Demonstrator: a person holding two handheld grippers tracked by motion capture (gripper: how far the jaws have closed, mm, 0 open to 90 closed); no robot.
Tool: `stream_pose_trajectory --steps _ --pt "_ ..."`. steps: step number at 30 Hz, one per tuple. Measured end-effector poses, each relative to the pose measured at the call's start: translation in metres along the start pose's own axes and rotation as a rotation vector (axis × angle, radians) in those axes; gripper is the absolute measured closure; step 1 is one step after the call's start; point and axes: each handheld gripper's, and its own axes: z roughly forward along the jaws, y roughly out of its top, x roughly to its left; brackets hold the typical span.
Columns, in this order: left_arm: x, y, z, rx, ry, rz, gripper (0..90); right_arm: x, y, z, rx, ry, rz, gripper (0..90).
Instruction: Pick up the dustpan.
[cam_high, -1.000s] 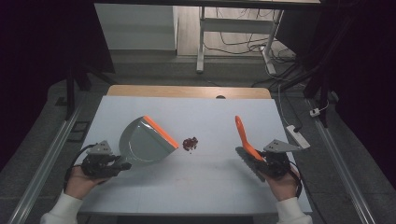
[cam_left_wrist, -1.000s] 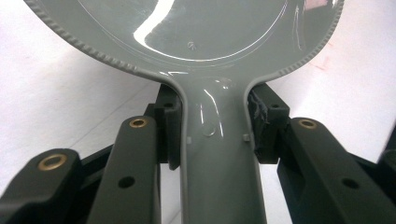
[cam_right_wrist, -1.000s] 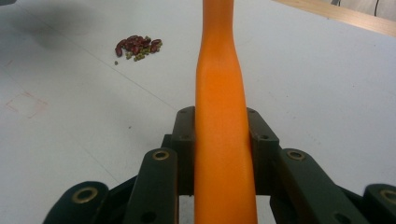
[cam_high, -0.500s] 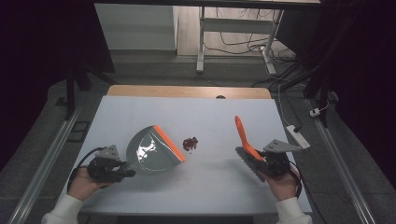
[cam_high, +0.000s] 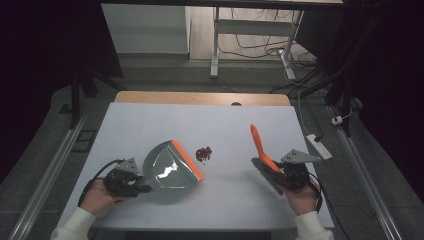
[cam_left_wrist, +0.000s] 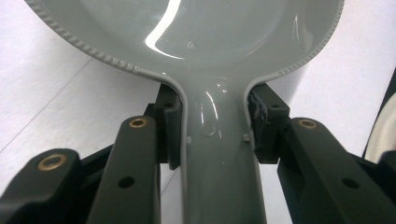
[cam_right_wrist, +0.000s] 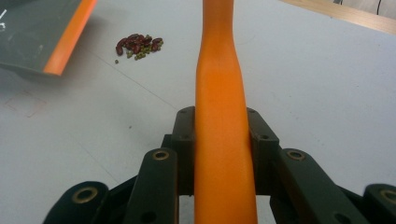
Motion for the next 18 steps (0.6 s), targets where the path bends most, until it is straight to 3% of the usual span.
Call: stream_pose_trajectory --steps 10,18 --pt "0.006 0.018 0.017 0.059 -0.028 0.031 61.6 0.000 -0.001 0.001 0.000 -0.005 0.003 70.3" --pt "0.007 0.019 0.019 0.078 -0.032 0.023 61.6 -0.001 -0.001 0.000 -0.001 -0.007 0.002 70.3"
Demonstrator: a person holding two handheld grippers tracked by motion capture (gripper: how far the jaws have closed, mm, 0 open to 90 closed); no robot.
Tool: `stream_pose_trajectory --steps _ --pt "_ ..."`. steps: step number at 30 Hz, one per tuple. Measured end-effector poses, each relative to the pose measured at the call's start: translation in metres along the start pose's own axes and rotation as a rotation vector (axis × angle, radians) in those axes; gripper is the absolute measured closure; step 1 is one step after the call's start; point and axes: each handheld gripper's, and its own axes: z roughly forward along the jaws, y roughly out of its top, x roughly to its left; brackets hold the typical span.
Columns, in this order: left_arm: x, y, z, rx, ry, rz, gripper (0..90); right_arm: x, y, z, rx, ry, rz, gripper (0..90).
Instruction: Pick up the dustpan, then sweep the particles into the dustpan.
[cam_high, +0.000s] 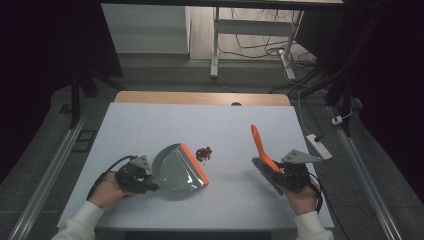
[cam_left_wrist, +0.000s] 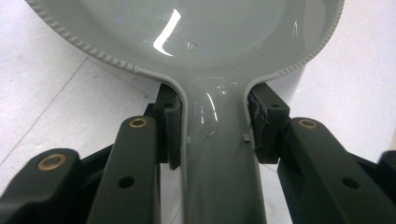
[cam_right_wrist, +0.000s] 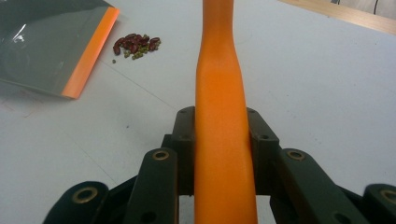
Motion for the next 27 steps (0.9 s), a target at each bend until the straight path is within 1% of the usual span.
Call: stream_pose_trajectory --steps 3,11,16,22,23,24,25,26,27 --pt "0.000 0.001 0.001 0.003 -0.001 -0.001 61.6 0.001 0.000 0.000 -0.004 0.005 0.007 70.3" --pt "0.001 0.001 0.002 0.003 -0.004 -0.006 61.5 -0.001 0.001 0.000 -0.014 -0.003 0.006 70.3" --pt "0.001 0.001 0.002 0.003 -0.001 -0.009 61.5 0.002 0.008 0.004 -0.025 0.002 -0.005 70.4" --pt "0.001 0.001 0.002 0.001 -0.001 -0.012 61.5 0.009 0.025 0.018 -0.035 0.025 -0.031 70.3" --pt "0.001 0.001 0.001 0.001 -0.002 -0.011 61.5 0.011 0.028 0.022 -0.037 0.030 -0.039 70.4" --pt "0.001 0.000 0.001 -0.001 -0.002 -0.015 61.5 0.014 0.037 0.030 -0.028 0.033 -0.055 70.3" --pt "0.002 0.000 0.001 -0.001 -0.002 -0.015 61.5 0.014 0.037 0.030 -0.028 0.033 -0.055 70.3" --pt "0.002 0.000 0.001 0.000 -0.001 -0.015 61.5 0.014 0.041 0.035 -0.025 0.034 -0.068 70.3" --pt "0.002 0.000 0.000 0.002 0.000 -0.014 61.5 0.016 0.045 0.040 -0.024 0.041 -0.062 70.3"
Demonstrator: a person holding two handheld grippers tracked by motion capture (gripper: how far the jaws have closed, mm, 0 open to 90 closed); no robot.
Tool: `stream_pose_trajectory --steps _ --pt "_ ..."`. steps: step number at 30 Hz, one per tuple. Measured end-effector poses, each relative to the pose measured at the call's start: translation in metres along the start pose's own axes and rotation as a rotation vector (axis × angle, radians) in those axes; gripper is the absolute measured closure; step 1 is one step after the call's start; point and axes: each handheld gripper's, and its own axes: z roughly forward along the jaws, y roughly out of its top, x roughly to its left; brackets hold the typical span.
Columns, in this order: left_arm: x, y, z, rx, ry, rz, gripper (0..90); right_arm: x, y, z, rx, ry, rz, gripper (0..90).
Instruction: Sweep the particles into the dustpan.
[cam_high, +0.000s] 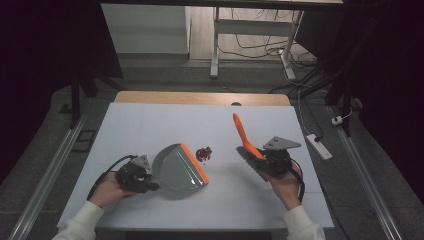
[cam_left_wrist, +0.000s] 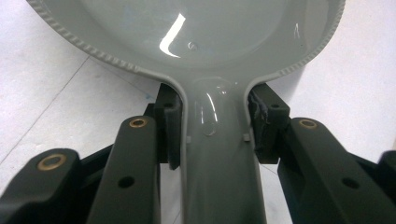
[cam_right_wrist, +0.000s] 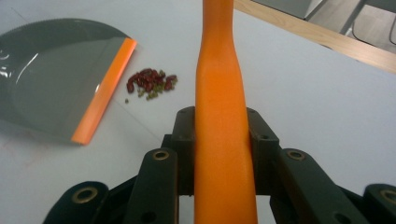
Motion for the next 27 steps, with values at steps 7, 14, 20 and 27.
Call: stream_pose_trajectory --steps 7,14,20,27 --pt "-0.001 -0.001 -0.002 -0.004 -0.001 0.004 61.5 0.007 0.019 0.028 0.001 0.020 -0.016 70.3" --pt "-0.002 0.000 0.000 -0.001 0.002 0.001 61.5 0.013 0.036 0.051 0.007 0.030 -0.058 70.3" --pt "-0.003 0.000 0.000 -0.001 -0.003 0.001 61.5 0.013 0.045 0.068 0.002 0.035 -0.052 70.3" --pt "-0.002 0.001 0.001 0.004 -0.004 0.005 61.5 0.011 0.053 0.085 -0.005 0.040 -0.037 70.4"
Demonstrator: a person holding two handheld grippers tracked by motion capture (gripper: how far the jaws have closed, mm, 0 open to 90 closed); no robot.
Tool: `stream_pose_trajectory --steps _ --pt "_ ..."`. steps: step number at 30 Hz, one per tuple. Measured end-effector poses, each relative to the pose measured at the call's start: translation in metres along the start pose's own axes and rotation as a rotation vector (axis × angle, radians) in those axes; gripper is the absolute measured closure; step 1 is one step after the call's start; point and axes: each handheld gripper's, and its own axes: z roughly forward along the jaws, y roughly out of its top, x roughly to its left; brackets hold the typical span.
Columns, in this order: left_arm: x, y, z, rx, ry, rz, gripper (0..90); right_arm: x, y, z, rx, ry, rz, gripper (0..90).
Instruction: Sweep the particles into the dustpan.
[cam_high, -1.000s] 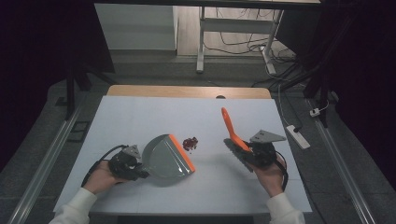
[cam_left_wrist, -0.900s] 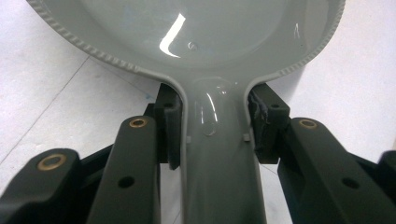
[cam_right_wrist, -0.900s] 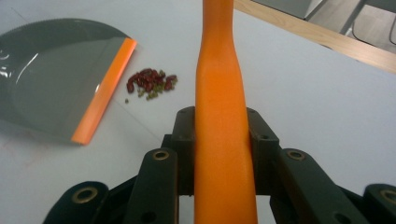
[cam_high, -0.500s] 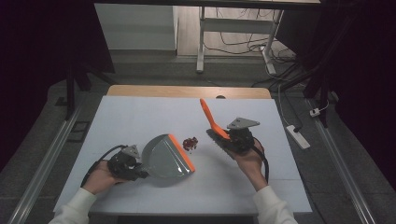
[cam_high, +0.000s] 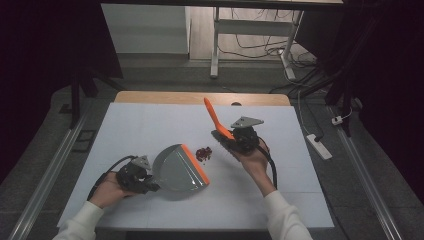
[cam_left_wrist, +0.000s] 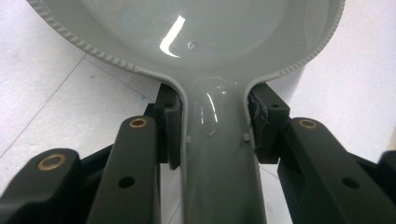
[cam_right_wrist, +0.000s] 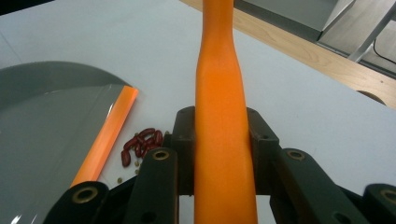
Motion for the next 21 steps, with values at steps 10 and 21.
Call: stream_pose_trajectory --steps 10,21 --pt "0.002 0.000 0.001 0.000 -0.010 -0.005 61.5 -0.002 -0.003 0.022 0.048 -0.012 0.006 70.4" --pt "0.004 0.003 0.003 0.005 -0.031 -0.012 61.6 -0.004 -0.006 0.032 0.079 -0.016 -0.005 70.4"
